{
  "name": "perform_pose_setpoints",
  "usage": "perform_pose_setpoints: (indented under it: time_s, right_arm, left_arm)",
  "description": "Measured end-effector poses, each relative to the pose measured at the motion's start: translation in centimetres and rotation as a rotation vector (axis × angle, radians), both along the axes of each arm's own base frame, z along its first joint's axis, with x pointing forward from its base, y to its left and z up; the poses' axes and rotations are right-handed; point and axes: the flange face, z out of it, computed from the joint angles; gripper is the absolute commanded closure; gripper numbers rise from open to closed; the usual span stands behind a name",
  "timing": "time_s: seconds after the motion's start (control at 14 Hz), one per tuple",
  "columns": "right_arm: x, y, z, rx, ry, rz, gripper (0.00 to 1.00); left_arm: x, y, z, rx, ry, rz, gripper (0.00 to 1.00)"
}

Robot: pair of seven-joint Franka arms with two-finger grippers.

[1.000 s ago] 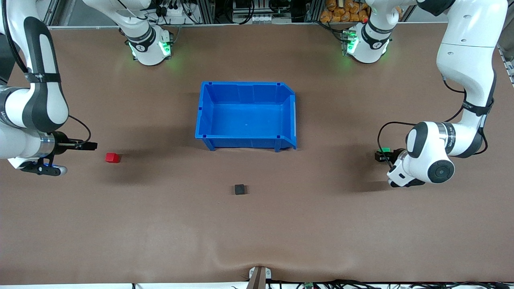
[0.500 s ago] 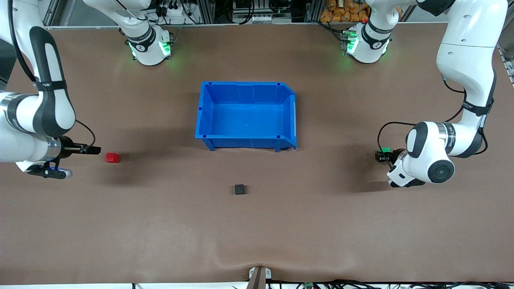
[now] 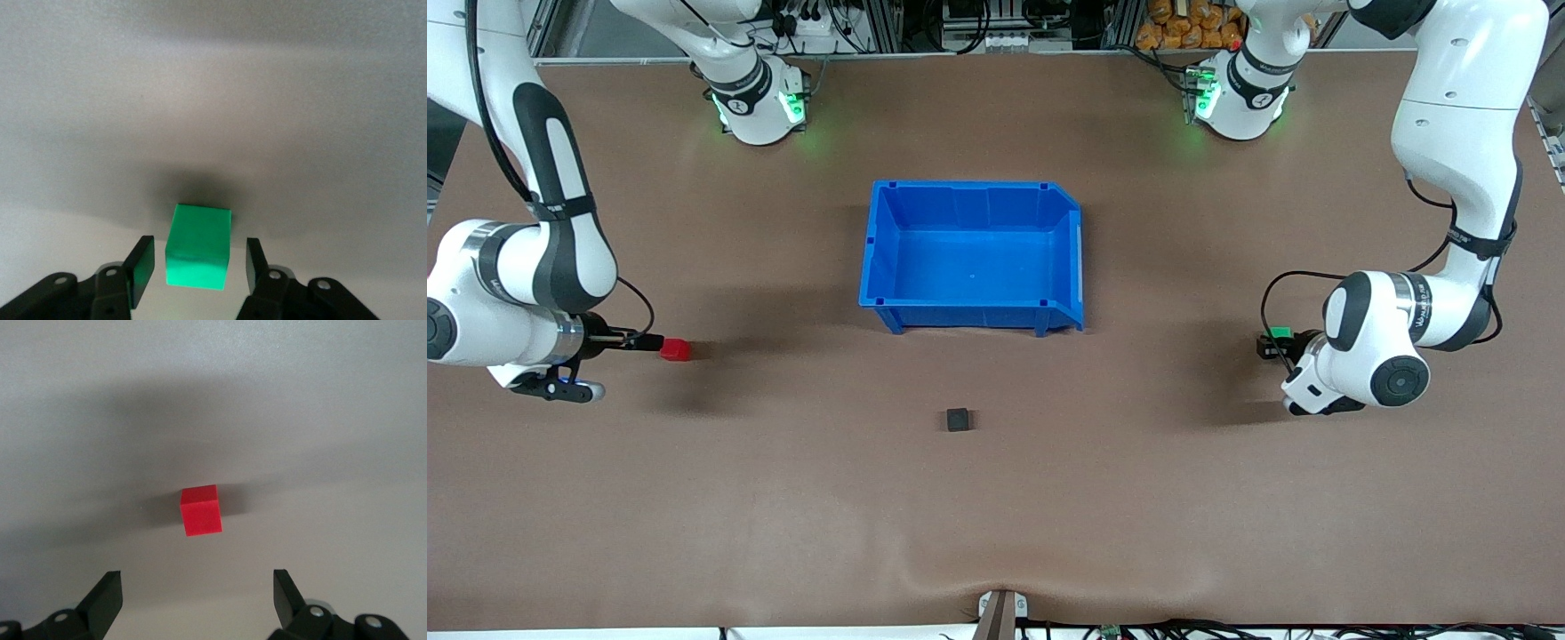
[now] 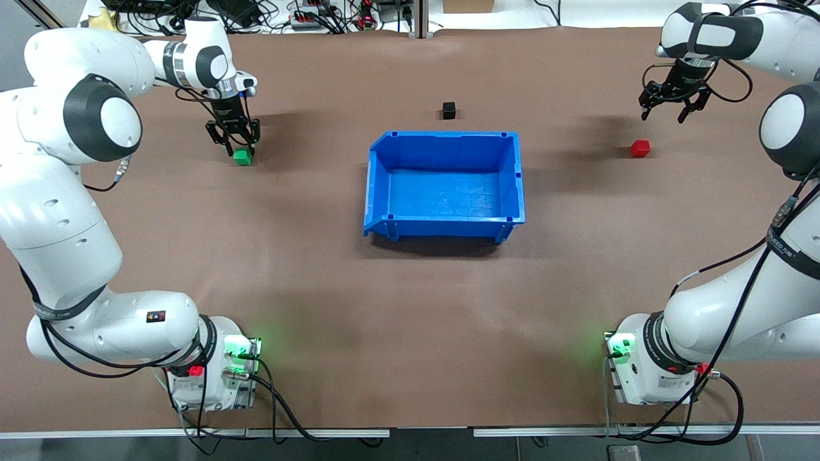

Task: Attach green and red cubes to black cube
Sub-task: 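Close the left gripper on the green cube while the right gripper lowers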

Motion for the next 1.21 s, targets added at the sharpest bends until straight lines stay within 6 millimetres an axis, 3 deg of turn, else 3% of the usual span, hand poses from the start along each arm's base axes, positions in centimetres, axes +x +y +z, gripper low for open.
perform_pose_setpoints:
  time_s: [0.64,0.93,1.21]
  right_arm:
    - [0.3,0.0,-4.0,-0.006,-0.001,0.005,0.00]
    - [0.3,0.3,-5.1,-0.008,-0.017,0.014,0.00]
    - [-0.5,0.3,-6.9,-0.009,-0.049,0.033,0.00]
  left_arm:
    - [0.0,0.0,-0.2,-0.001,-0.001,0.000,0.56]
    - [0.0,0.0,-0.3,-0.001,0.000,0.000,0.69]
    - [0.0,0.0,-0.3,-0.001,0.000,0.000,0.69]
